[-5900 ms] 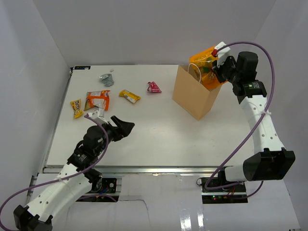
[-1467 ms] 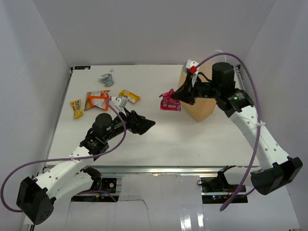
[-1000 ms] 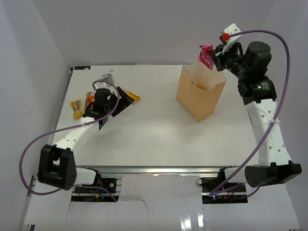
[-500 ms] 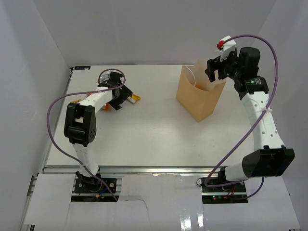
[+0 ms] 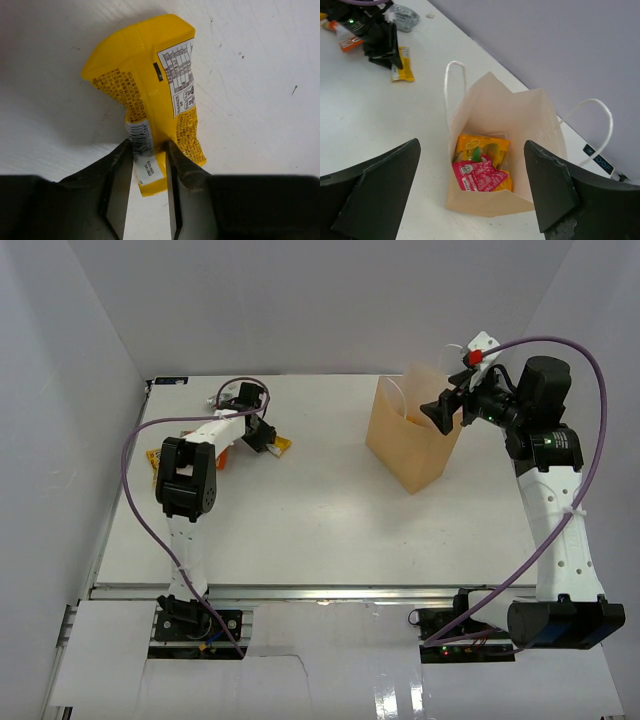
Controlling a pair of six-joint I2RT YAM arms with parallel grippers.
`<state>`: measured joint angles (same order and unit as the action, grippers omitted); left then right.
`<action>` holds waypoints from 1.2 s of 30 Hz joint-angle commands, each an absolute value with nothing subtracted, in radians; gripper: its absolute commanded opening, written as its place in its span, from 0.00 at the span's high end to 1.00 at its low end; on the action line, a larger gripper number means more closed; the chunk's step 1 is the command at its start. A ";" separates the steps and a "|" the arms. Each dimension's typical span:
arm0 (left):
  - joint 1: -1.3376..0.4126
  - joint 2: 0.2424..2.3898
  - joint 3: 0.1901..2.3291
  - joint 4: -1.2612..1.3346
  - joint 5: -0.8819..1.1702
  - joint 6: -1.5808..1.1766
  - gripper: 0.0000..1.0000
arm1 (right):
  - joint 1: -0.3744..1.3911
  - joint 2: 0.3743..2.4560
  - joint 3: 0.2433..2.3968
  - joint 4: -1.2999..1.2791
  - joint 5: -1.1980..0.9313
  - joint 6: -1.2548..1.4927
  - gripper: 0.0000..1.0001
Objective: Place the snacks into the paper bag
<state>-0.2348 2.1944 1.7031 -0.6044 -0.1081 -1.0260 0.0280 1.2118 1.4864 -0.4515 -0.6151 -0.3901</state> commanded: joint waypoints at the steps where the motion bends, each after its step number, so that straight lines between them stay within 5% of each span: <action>1: -0.230 2.192 1.730 -0.601 -0.097 -1.009 0.60 | 0.026 1.189 1.453 -0.463 -0.739 -0.425 0.11; 5: -0.230 2.152 1.674 -0.551 -0.087 -0.970 0.88 | 0.026 1.177 1.456 -0.500 -0.869 -0.452 0.16; 9: -0.230 2.063 1.580 -0.473 -0.040 -0.887 0.99 | 0.026 1.177 1.483 -0.538 -0.994 -0.477 0.21; 13: -0.232 1.919 1.438 -0.359 0.099 -0.714 1.00 | 0.058 1.187 1.522 -0.574 -1.057 -0.442 0.25; 21: -0.238 1.531 0.913 0.161 0.723 -0.638 1.00 | 0.317 1.241 1.507 -0.651 -0.913 -0.310 0.21; 29: -0.403 1.252 0.690 0.325 0.746 -0.741 1.00 | 0.524 1.319 1.342 -0.467 -0.663 0.069 0.04; 36: -0.517 1.195 0.690 0.357 0.690 -0.798 1.00 | 0.598 1.440 1.354 -0.374 -0.601 0.288 0.06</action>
